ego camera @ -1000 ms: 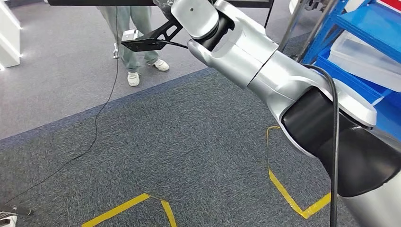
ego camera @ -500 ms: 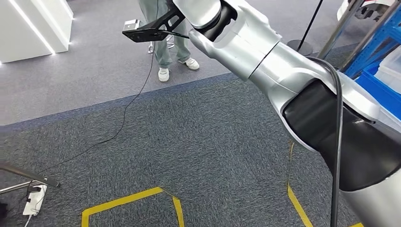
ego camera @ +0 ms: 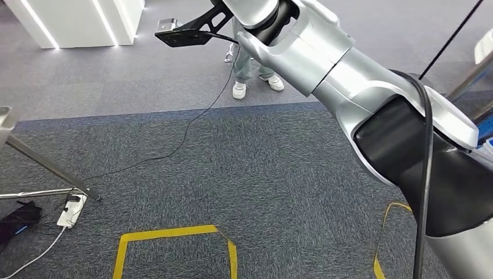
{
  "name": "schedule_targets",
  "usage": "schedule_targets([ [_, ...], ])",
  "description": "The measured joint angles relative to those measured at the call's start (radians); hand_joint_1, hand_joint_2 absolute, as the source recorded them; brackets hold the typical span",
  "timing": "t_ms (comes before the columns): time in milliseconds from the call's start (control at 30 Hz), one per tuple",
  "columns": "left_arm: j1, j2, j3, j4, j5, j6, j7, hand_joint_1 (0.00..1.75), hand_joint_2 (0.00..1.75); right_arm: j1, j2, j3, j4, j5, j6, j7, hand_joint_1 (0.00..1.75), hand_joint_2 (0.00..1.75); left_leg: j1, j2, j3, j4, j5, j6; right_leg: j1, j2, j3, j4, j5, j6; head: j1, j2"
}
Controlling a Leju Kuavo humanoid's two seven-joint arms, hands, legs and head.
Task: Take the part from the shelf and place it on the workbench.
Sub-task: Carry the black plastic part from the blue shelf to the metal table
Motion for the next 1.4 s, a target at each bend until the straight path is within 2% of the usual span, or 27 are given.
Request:
schedule_targets([
  [33, 0.001, 0.000, 0.000, 0.000, 0.000, 0.000, 0.000, 0.00, 1.75, 0.001, -0.001, 0.000, 0.000, 0.000, 0.000, 0.000, 1.75, 1.75, 0.002, -0.016, 0.000, 0.006, -0.003, -0.003, -0.003, 0.006, 0.020, -0.052, 0.039, 0.001, 0.000, 0.000],
  [100, 0.001, 0.000, 0.000, 0.000, 0.000, 0.000, 0.001, 0.00, 1.75, 0.001, -0.004, 0.000, 0.000, 0.000, 0.000, 0.000, 1.75, 1.75, 0.005, -0.046, -0.007, 0.024, -0.012, -0.013, -0.013, 0.048, 0.072, -0.174, 0.096, 0.003, -0.001, 0.000],
  [167, 0.000, 0.000, 0.000, 0.000, 0.000, 0.000, 0.001, 0.00, 1.75, 0.001, -0.006, 0.000, -0.001, 0.000, 0.000, -0.001, 1.75, 1.75, 0.010, -0.071, -0.020, 0.036, -0.014, -0.026, -0.015, 0.080, 0.096, -0.224, 0.106, 0.003, -0.003, 0.000],
  [233, 0.003, 0.001, 0.000, 0.000, 0.000, 0.000, 0.001, 0.00, 1.75, 0.002, -0.005, 0.000, -0.002, 0.000, 0.000, -0.001, 1.75, 1.75, 0.017, -0.094, -0.029, 0.033, -0.008, -0.039, -0.011, 0.064, 0.097, -0.227, 0.106, -0.006, -0.003, 0.000],
  [267, 0.007, 0.000, 0.000, 0.000, 0.001, 0.000, 0.001, 0.00, 1.75, 0.002, -0.004, 0.000, -0.003, 0.000, -0.001, -0.001, 1.75, 1.75, 0.016, -0.087, -0.032, 0.035, -0.008, -0.044, -0.011, 0.052, 0.101, -0.231, 0.108, -0.013, -0.004, 0.000],
  [333, 0.011, 0.000, 0.000, 0.001, 0.001, 0.000, 0.000, 0.00, 1.75, 0.000, -0.002, 0.000, -0.005, 0.000, -0.001, -0.001, 1.75, 1.75, 0.011, -0.033, -0.054, 0.080, -0.033, -0.053, -0.013, 0.026, 0.108, -0.241, 0.113, -0.025, -0.010, 0.000],
  [367, 0.010, -0.002, 0.000, 0.001, 0.000, 0.000, 0.000, 0.00, 1.75, -0.001, -0.002, 0.000, -0.006, 0.000, -0.002, -0.001, 1.75, 1.75, 0.009, 0.006, -0.079, 0.133, -0.059, -0.057, -0.011, 0.014, 0.111, -0.243, 0.113, -0.029, -0.014, 0.000],
  [400, 0.007, -0.001, 0.000, 0.001, 0.000, 0.000, 0.000, 0.00, 1.75, -0.002, -0.002, 0.000, -0.006, 0.000, -0.002, 0.000, 1.75, 1.75, 0.009, 0.030, -0.108, 0.197, -0.087, -0.060, -0.009, 0.002, 0.112, -0.244, 0.113, -0.032, -0.018, 0.000],
  [467, 0.003, -0.002, 0.000, 0.001, 0.000, -0.001, -0.001, 0.00, 1.75, -0.001, -0.002, 0.000, -0.006, 0.000, -0.002, 0.000, 1.75, 1.75, 0.011, 0.047, -0.153, 0.291, -0.116, -0.063, -0.006, -0.025, 0.113, -0.244, 0.110, -0.035, -0.019, 0.000],
  [500, 0.003, -0.003, 0.000, 0.001, 0.000, -0.001, -0.001, 0.00, 1.75, 0.001, -0.002, 0.000, -0.006, 0.000, -0.002, 0.000, 1.75, 1.75, 0.010, 0.049, -0.151, 0.290, -0.107, -0.061, -0.004, -0.038, 0.114, -0.244, 0.109, -0.036, -0.019, 0.000],
  [533, 0.003, -0.003, 0.000, 0.001, 0.001, -0.001, -0.001, 0.00, 1.75, 0.002, -0.002, 0.000, -0.006, 0.000, -0.002, 0.000, 1.75, 1.75, 0.009, 0.051, -0.127, 0.249, -0.083, -0.057, -0.002, -0.050, 0.115, -0.244, 0.107, -0.036, -0.019, 0.000],
  [600, 0.004, -0.002, 0.000, 0.001, 0.001, 0.000, -0.001, 0.00, 1.75, 0.000, -0.002, 0.000, -0.006, 0.000, -0.002, 0.000, 1.75, 1.75, -0.003, 0.091, -0.048, 0.110, -0.031, -0.041, 0.003, -0.073, 0.120, -0.245, 0.103, -0.034, -0.019, 0.000],
  [667, 0.002, 0.001, 0.000, 0.001, 0.000, 0.001, 0.001, 0.00, 1.75, -0.002, -0.002, 0.000, -0.006, 0.000, -0.002, 0.000, 1.75, 1.75, -0.019, 0.125, -0.004, 0.027, -0.013, -0.023, 0.008, -0.093, 0.124, -0.248, 0.099, -0.028, -0.018, 0.000],
  [700, 0.001, 0.002, 0.000, 0.001, 0.000, 0.002, 0.003, 0.00, 1.75, -0.002, -0.002, 0.000, -0.006, 0.000, -0.002, 0.000, 1.75, 1.75, -0.024, 0.124, -0.003, 0.021, -0.015, -0.017, 0.010, -0.103, 0.125, -0.250, 0.099, -0.023, -0.018, 0.000],
  [733, 0.001, 0.003, 0.000, 0.001, 0.000, 0.004, 0.006, 0.00, 1.75, -0.002, -0.002, 0.000, -0.006, 0.000, -0.002, 0.000, 1.75, 1.75, -0.024, 0.111, -0.004, 0.017, -0.012, -0.013, 0.009, -0.114, 0.128, -0.254, 0.098, -0.019, -0.018, 0.000],
  [767, 0.002, 0.004, 0.000, 0.001, 0.000, 0.006, 0.009, 0.00, 1.75, -0.001, -0.002, 0.000, -0.005, 0.000, -0.002, 0.000, 1.75, 1.75, -0.021, 0.099, -0.001, 0.009, -0.008, -0.008, 0.009, -0.112, 0.131, -0.255, 0.095, -0.013, -0.018, 0.000],
  [833, 0.004, 0.005, 0.000, 0.001, 0.001, 0.007, 0.013, 0.00, 1.75, -0.001, -0.003, 0.000, -0.005, 0.000, -0.002, 0.000, 1.75, 1.75, -0.014, 0.077, 0.010, -0.009, 0.000, 0.002, 0.006, -0.071, 0.118, -0.220, 0.068, -0.008, -0.014, 0.000],
  [900, 0.002, 0.004, 0.000, 0.001, 0.001, 0.003, 0.014, 0.00, 1.75, 0.001, -0.004, 0.000, -0.005, 0.000, -0.002, 0.000, 1.75, 1.75, -0.011, 0.056, 0.016, -0.017, 0.003, 0.008, 0.003, -0.019, 0.065, -0.108, 0.013, -0.007, -0.011, 0.000],
  [933, -0.001, 0.004, 0.000, 0.001, 0.002, 0.000, 0.014, 0.00, 1.75, 0.004, -0.005, 0.000, -0.005, -0.001, -0.002, 0.000, 1.75, 1.75, -0.011, 0.043, 0.016, -0.016, 0.003, 0.010, 0.003, -0.009, 0.030, -0.043, -0.010, -0.006, -0.011, 0.000],
  [967, -0.002, 0.004, 0.000, 0.001, 0.003, -0.004, 0.014, 0.00, 1.75, 0.008, -0.006, 0.000, -0.004, -0.001, -0.002, 0.000, 1.75, 1.75, -0.011, 0.029, 0.016, -0.014, 0.002, 0.011, 0.003, -0.006, 0.004, 0.001, -0.018, -0.005, -0.011, 0.000],
  [1000, -0.003, 0.003, 0.000, 0.001, 0.005, -0.006, 0.014, 0.00, 1.75, 0.013, -0.006, 0.000, -0.004, -0.001, -0.002, 0.000, 1.75, 1.75, -0.010, 0.013, 0.016, -0.010, 0.000, 0.010, 0.002, -0.004, -0.008, 0.014, -0.009, -0.003, -0.011, 0.000],
  [1033, -0.002, 0.003, 0.000, 0.001, 0.006, -0.007, 0.014, 0.00, 1.75, 0.015, -0.006, 0.000, -0.004, -0.001, -0.002, 0.000, 1.75, 1.75, -0.008, -0.003, 0.015, -0.005, -0.003, 0.008, 0.000, -0.001, 0.000, -0.013, 0.020, -0.001, -0.011, 0.000],
  [1067, -0.001, 0.003, 0.000, 0.001, 0.007, -0.008, 0.015, 0.00, 1.75, 0.016, -0.007, 0.000, -0.003, -0.002, -0.002, 0.000, 1.75, 1.75, -0.006, -0.020, 0.014, 0.004, -0.008, 0.004, -0.004, 0.009, 0.022, -0.071, 0.060, 0.001, -0.010, 0.000],
  [1133, 0.000, 0.003, 0.000, 0.001, 0.007, -0.008, 0.015, 0.00, 1.75, 0.016, -0.008, 0.000, -0.003, -0.002, -0.003, 0.001, 1.75, 1.75, -0.002, -0.049, 0.003, 0.026, -0.018, -0.008, -0.016, 0.058, 0.070, -0.181, 0.109, 0.006, -0.012, 0.000],
  [1200, 0.000, 0.005, 0.000, 0.002, 0.004, -0.007, 0.019, 0.00, 1.75, 0.018, -0.009, 0.000, -0.003, -0.003, -0.003, 0.001, 1.75, 1.75, 0.002, -0.074, -0.012, 0.040, -0.020, -0.021, -0.018, 0.085, 0.085, -0.214, 0.110, 0.005, -0.012, 0.000],
  [1300, 0.006, 0.007, 0.000, 0.002, -0.002, -0.005, 0.028, 0.00, 1.75, 0.024, -0.008, 0.000, -0.003, -0.005, -0.003, 0.003, 1.75, 1.75, 0.008, -0.101, -0.024, 0.039, -0.015, -0.033, -0.014, 0.054, 0.087, -0.217, 0.113, -0.007, -0.010, 0.000],
  [1400, 0.012, 0.008, 0.000, 0.002, -0.003, -0.007, 0.031, 0.00, 1.75, 0.024, -0.007, 0.000, -0.004, -0.005, -0.004, 0.007, 1.75, 1.75, 0.001, -0.039, -0.041, 0.073, -0.033, -0.040, -0.018, 0.029, 0.093, -0.222, 0.114, -0.020, -0.018, 0.000],
])
